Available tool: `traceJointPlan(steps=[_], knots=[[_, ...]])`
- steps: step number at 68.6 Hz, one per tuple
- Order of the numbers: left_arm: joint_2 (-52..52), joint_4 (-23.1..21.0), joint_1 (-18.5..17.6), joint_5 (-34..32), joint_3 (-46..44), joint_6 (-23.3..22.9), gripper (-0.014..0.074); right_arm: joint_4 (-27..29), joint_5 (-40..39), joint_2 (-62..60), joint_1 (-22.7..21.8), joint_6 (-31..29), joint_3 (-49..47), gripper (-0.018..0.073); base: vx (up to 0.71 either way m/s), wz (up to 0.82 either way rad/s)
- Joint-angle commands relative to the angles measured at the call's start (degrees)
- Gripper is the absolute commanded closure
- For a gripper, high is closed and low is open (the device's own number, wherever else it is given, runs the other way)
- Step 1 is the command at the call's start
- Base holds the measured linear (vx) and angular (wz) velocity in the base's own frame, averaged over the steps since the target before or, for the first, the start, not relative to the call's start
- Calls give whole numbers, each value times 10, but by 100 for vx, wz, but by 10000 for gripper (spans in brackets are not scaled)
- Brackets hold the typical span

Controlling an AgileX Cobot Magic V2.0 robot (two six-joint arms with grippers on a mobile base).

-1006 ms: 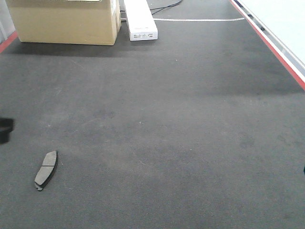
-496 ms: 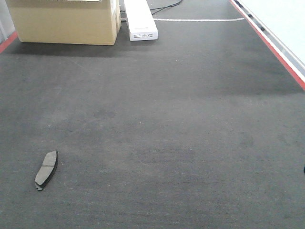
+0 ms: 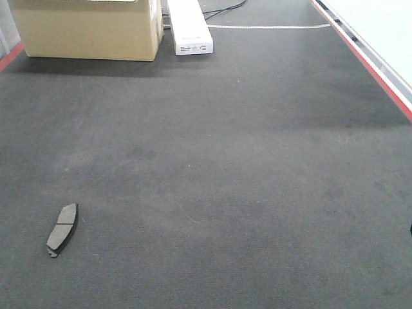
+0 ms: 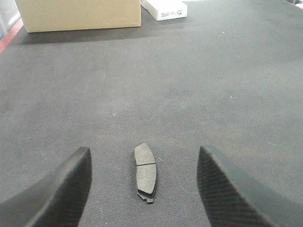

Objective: Move and align brake pads A on conveyor
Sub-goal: 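Move the right gripper's held pad down toward the belt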

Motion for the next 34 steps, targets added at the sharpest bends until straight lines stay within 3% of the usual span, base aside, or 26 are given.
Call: traceJointPlan(steps=[1,34], knots=[[5,-4,-2,-43,-14,-1,146,-3,-57,3,-3,-2,-19,566,0,0],[5,-4,-2,-43,-14,-1,146,-1,-57,3,-3,0,-19,566,0,0]])
